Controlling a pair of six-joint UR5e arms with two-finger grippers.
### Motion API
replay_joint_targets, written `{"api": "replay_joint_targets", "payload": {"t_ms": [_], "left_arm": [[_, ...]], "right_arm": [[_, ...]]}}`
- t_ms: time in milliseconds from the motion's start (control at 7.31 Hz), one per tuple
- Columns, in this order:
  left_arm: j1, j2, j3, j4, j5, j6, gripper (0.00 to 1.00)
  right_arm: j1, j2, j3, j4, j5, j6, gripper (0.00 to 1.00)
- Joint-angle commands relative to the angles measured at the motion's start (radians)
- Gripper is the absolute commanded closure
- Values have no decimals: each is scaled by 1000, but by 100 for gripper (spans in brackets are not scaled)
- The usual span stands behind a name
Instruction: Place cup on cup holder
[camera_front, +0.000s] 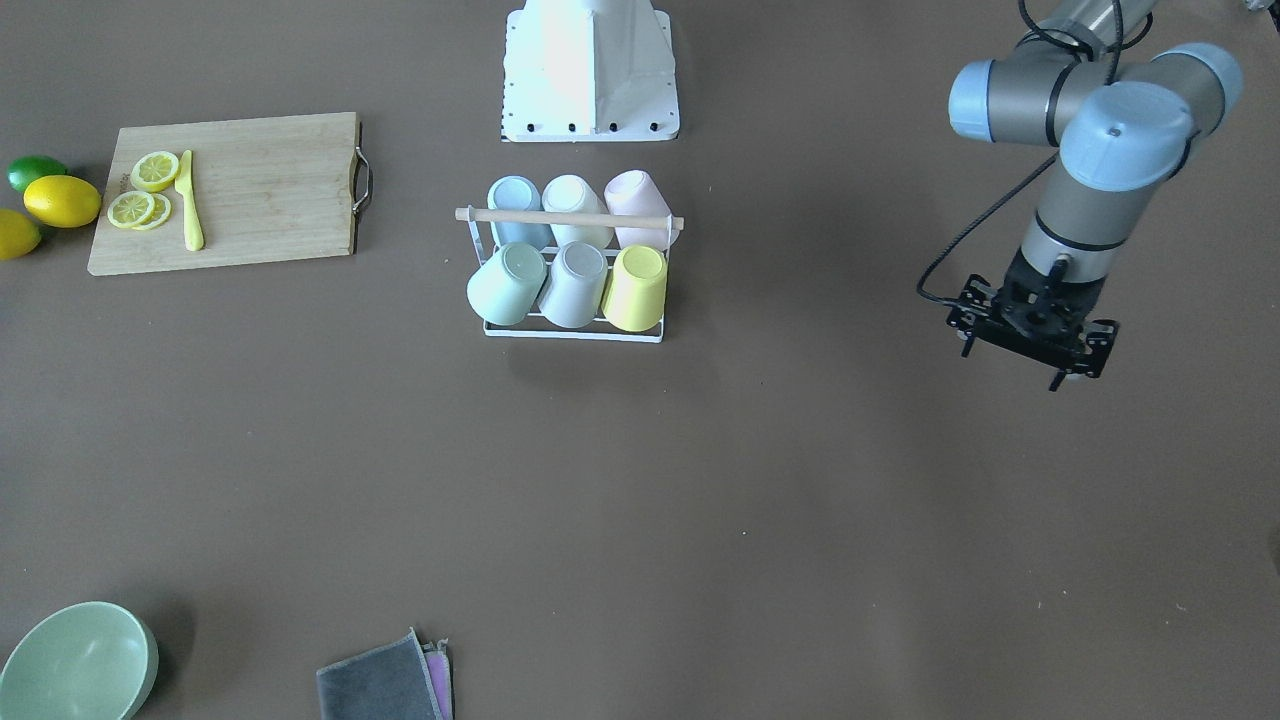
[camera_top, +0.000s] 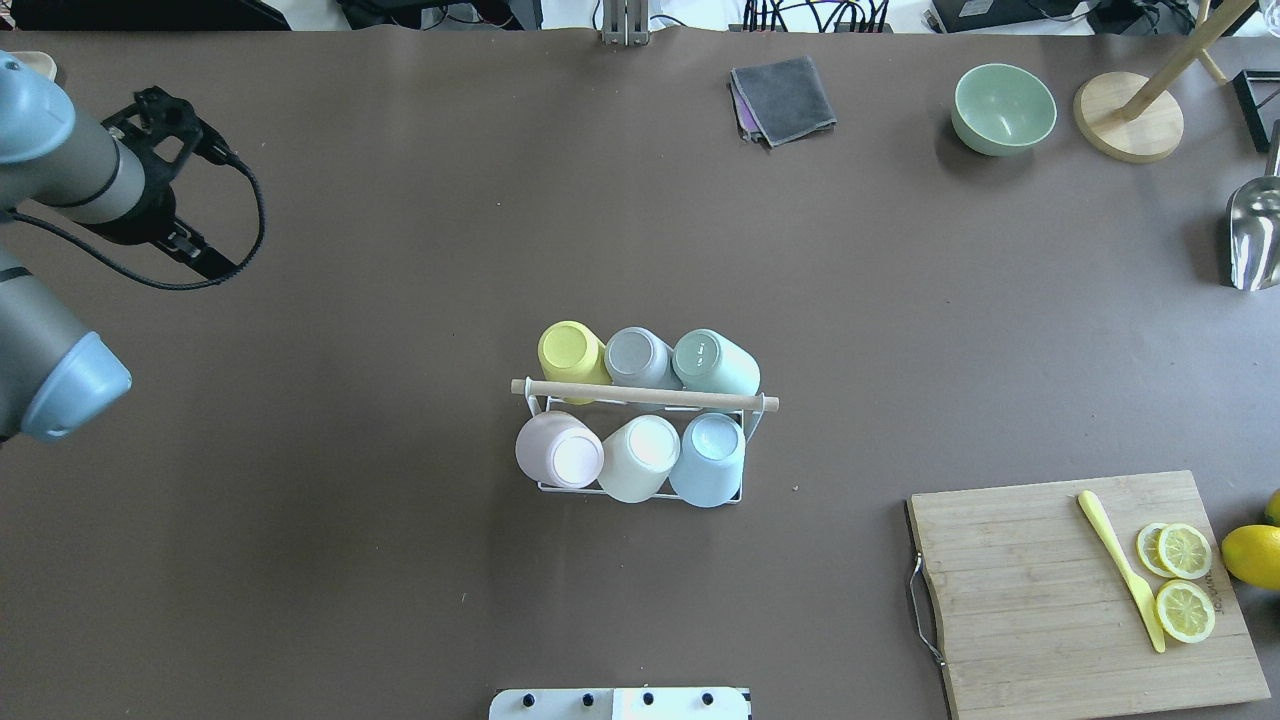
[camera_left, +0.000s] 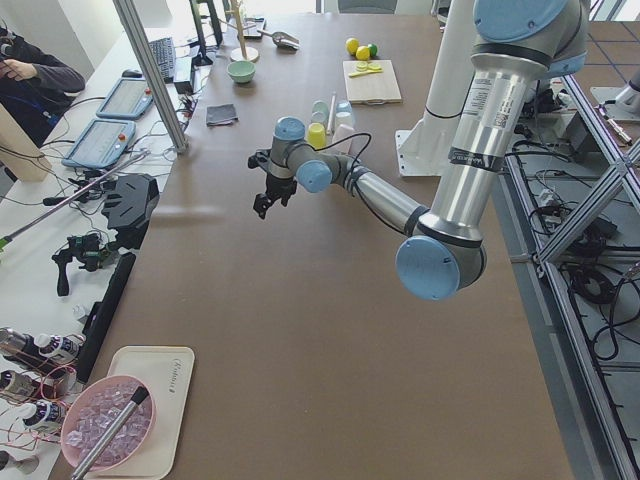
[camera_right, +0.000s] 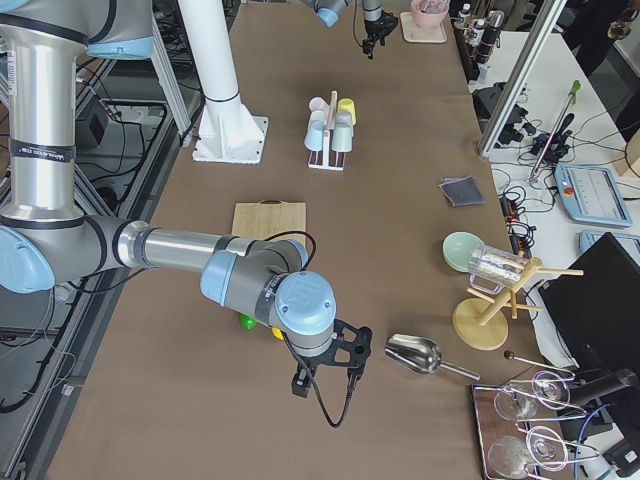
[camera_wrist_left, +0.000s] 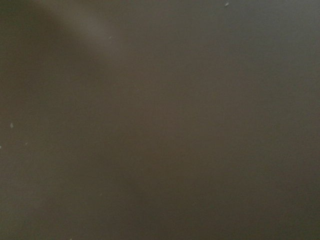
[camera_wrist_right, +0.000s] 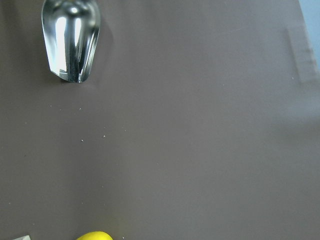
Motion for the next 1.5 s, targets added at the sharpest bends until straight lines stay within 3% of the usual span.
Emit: {"api": "replay_joint_targets", "payload": {"t_ms": [0, 137, 410, 684, 1094, 1368], "left_arm": [[-129, 77, 10, 44, -75, -77, 1], [-203, 129, -8, 35, -179, -114, 1], [-426, 261, -19, 36, -479, -113, 1], [-553, 375, -28, 38, -496, -87, 1], [-622, 406, -37, 56, -498, -50, 1], [-624, 403, -31, 141, -493, 219, 1]], "right_arm": [[56, -93, 11, 118, 33, -15, 0], [57, -107, 14, 139, 33, -15, 0], [56, -99, 16, 139, 14, -17, 0], [56, -95, 17, 157, -21, -18, 0], [53, -95, 20, 158, -44, -44, 0], [-31, -58, 14, 156, -76, -46, 0]]}}
